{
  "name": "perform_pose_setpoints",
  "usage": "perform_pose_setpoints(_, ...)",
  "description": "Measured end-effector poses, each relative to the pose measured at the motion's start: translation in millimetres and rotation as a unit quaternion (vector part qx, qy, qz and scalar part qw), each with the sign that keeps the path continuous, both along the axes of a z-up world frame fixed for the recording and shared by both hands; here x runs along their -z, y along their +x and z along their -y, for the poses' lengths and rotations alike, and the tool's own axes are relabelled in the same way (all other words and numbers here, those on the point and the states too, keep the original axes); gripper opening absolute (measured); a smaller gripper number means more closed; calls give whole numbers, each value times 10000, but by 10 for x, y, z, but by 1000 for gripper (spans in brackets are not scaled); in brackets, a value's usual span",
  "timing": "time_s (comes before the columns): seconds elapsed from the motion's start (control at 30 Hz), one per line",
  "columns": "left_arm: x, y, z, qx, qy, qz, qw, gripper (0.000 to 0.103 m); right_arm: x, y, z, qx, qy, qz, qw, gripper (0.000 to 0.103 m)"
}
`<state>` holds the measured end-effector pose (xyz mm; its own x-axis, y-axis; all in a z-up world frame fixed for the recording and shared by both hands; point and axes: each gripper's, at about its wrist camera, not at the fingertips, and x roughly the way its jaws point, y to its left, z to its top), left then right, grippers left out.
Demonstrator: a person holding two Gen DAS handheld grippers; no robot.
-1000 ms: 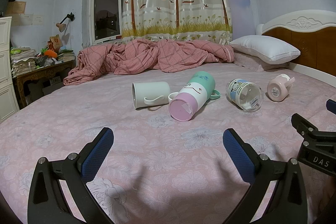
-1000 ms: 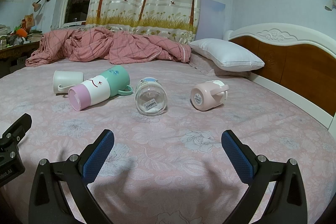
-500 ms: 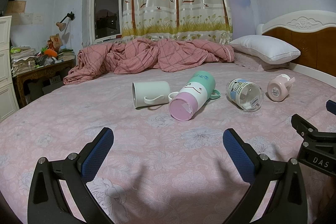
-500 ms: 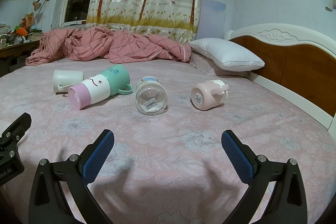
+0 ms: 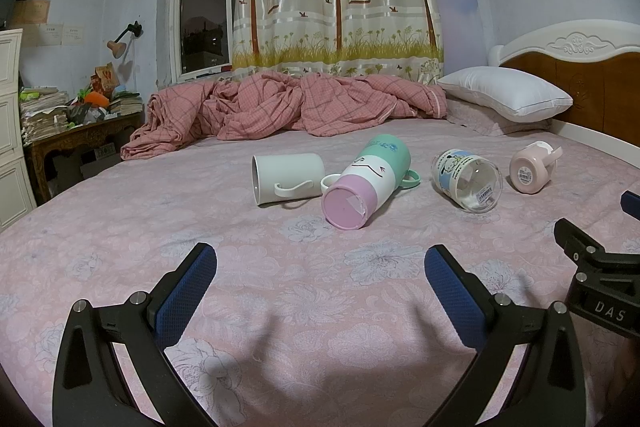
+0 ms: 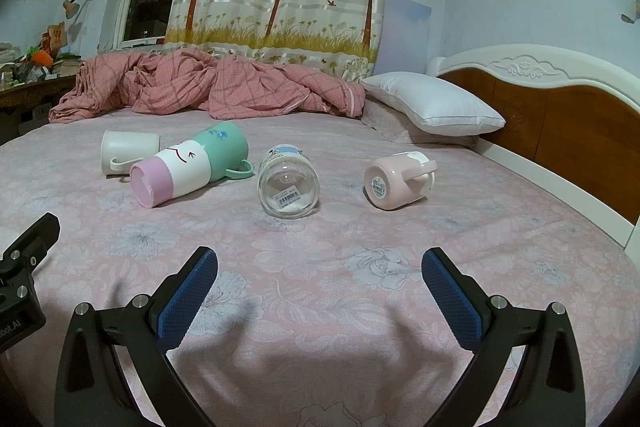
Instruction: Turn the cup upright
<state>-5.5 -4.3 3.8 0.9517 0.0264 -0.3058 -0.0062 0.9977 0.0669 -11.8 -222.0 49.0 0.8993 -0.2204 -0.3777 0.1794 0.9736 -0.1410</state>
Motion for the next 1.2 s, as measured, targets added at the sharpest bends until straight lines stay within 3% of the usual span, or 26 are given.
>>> perform_pose_setpoints(0.27, -2, 1, -3, 0, 1, -9, 10000, 103, -7, 2, 7, -73, 70, -29, 9999, 103)
perform_pose_setpoints(0.47, 2, 8, 5, -7, -30, -43, 10000, 103, -116, 35, 226, -208, 366, -355, 9985, 103)
perform_pose_setpoints(0.53, 9, 16, 16, -16, -49, -92, 9999, 103, -216, 69, 376, -160, 545, -448, 9974, 103)
perform_pose_setpoints(0.6, 9, 17, 22, -24, -85, -139, 9999, 103, -355, 152, 632, -112, 1039, -572, 9929, 103)
perform_pose_setpoints(0.7, 13, -6, 10, -41, -161, -181, 9997, 103, -563, 406, 1108, 19, 1822, -810, 9799, 103)
perform_pose_setpoints(0.83, 15, -9, -65, -36, -213, -259, 9994, 103, -797, 956, 1666, 496, 2078, -1160, 9700, 103)
perform_pose_setpoints(0.9, 14, -40, -56, -31, -199, -284, 9994, 103, -831, 1265, 1993, 706, 2573, -1358, 9541, 103)
perform_pose_setpoints(1.03, -21, -64, -65, -22, -172, -315, 9994, 103, -603, 1861, 2543, 993, 3538, -1856, 9113, 101)
perform_pose_setpoints(1.2, -49, -66, -68, 0, -193, -356, 9992, 103, -218, 2169, 2913, 1412, 3566, -2120, 8989, 83)
